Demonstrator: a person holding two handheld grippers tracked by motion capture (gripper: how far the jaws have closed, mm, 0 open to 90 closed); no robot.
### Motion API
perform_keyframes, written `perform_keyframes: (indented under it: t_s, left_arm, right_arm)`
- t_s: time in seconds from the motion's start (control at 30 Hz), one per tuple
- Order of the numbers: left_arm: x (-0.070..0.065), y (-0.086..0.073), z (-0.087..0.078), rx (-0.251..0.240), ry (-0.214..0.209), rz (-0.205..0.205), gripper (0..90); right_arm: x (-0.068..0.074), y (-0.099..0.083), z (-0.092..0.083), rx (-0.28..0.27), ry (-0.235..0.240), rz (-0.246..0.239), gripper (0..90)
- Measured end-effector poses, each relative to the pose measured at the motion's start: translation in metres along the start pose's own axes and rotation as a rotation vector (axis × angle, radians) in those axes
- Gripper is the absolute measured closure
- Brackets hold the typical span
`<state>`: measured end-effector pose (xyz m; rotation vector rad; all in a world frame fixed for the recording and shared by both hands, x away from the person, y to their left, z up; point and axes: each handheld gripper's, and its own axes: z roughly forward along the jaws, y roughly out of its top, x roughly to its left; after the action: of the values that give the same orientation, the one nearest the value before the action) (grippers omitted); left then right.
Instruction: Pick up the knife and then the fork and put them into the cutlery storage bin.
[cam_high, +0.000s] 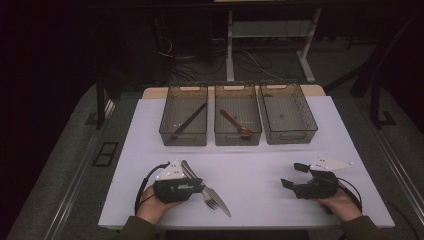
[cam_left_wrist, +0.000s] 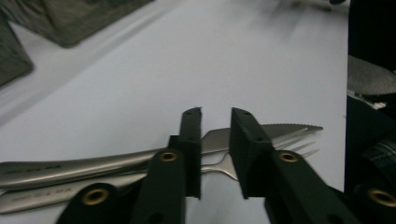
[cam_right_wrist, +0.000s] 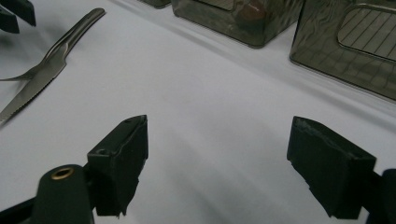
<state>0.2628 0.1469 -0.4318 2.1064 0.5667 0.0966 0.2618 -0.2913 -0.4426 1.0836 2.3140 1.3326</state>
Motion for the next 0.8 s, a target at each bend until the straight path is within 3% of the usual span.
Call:
perform_keyframes:
  t_s: [0.17, 0.8]
  left_arm:
    - [-0.001, 0.000, 0.007, 0.048, -0.030, 0.024, 88.6]
    - [-0.008, 0.001, 0.032, 0.134, -0.074, 0.053, 88.8]
  right_arm:
    - [0.000, 0.000, 0.001, 0.004, -0.001, 0.001, 19.8]
    - [-0.001, 0.000, 0.000, 0.000, -0.008, 0.007, 19.8]
